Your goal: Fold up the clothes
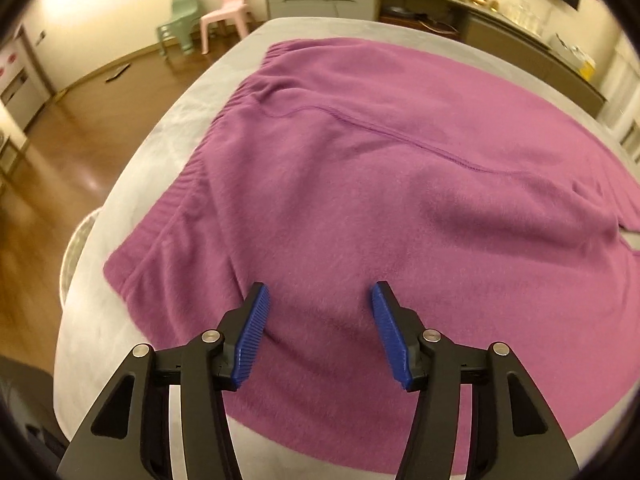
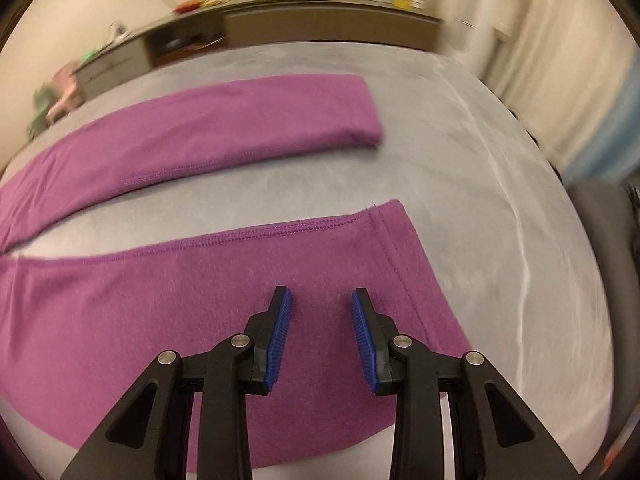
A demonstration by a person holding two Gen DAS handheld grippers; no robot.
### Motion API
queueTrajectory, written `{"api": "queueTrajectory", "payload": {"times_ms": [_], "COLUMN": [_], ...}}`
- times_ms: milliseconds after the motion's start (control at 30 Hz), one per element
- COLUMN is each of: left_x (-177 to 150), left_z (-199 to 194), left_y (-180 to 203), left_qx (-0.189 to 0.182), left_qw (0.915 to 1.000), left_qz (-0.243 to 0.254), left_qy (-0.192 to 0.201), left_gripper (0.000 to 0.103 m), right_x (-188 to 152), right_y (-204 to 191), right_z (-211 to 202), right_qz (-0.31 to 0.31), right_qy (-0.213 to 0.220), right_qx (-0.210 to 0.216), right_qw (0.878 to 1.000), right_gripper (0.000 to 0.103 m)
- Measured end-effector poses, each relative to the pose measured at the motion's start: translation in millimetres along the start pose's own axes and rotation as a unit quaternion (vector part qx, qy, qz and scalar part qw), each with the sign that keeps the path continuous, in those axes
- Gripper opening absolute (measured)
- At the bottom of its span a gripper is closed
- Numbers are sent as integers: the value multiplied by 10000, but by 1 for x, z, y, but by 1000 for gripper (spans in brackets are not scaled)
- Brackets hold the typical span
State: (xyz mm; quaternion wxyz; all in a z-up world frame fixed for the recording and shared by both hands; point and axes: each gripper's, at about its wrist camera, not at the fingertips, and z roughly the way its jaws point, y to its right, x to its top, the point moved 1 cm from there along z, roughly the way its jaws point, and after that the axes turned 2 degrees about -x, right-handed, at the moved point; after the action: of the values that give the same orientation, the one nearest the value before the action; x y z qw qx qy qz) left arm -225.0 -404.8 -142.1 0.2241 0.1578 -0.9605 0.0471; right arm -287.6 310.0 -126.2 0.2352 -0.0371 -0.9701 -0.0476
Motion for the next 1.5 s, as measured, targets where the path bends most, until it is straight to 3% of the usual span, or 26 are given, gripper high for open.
{"api": "queueTrajectory", "payload": {"times_ms": [133, 200, 300, 367, 433, 500, 567, 700, 833, 900, 1000, 1033, 1133, 1200, 1233, 1333, 1500], "left_x": [-10, -11, -6, -2, -1, -2, 1, 4, 19, 31, 43, 47, 74, 94, 104, 139, 173], "left_z": [-7, -14, -35, -34, -23, -5, -4, -9, -27, -33, -32, -30, -27, -27, -27, -15, 12], "left_y": [0, 0, 20, 47, 64, 72, 69, 60, 65, 70, 88, 95, 135, 165, 180, 232, 308], "left_qx": [154, 116, -374, -452, -313, -20, -29, -524, -1203, -1655, -2423, -2585, -2908, -3059, -3144, -3489, -3455], "left_qw": [9998, 9993, 9967, 9971, 9984, 9997, 9999, 9982, 9907, 9829, 9632, 9579, 9487, 9453, 9430, 9314, 9296], "left_qz": [-116, -343, -399, -51, 137, 187, 98, -296, -616, -795, -1140, -1198, -1102, -951, -875, -659, -619], "left_qy": [58, 128, 592, 618, 452, 158, 69, 4, 154, 123, -236, -354, -565, -616, -645, -804, -1127], "left_gripper": [57, 52, 52, 52, 53, 56, 55, 54, 55, 59, 65, 65, 65, 65, 65, 67, 67], "right_x": [2, 1, 0, -1, 1, 1, 4, 33, 87, 117, 152, 159, 177, 179, 178, 162, 93], "right_y": [30, 45, 68, 75, 58, 43, 39, 45, 49, 52, 52, 50, 47, 39, 35, 28, 20], "right_z": [-5, -10, -18, -18, -5, 7, 3, -24, -4, 17, 52, 60, 94, 103, 102, 57, -42], "right_qz": [327, 591, 986, 1054, 602, 114, 23, 431, 532, 573, 557, 495, 275, -8, -170, -465, -1019], "right_qy": [-5, 95, 244, 281, 119, -53, -107, 374, 489, 394, 254, 224, 129, 121, 181, 853, 1726], "right_qx": [308, 421, 588, 671, 571, 120, -133, 446, 494, 364, 277, 263, 223, 187, 147, 358, 892], "right_qw": [9990, 9973, 9931, 9918, 9965, 9998, 9999, 9974, 9962, 9969, 9977, 9982, 9993, 9998, 9996, 9946, 9756], "right_gripper": [34, 34, 34, 34, 34, 33, 33, 41, 46, 46, 48, 53, 54, 36, 13, 7, 7]}}
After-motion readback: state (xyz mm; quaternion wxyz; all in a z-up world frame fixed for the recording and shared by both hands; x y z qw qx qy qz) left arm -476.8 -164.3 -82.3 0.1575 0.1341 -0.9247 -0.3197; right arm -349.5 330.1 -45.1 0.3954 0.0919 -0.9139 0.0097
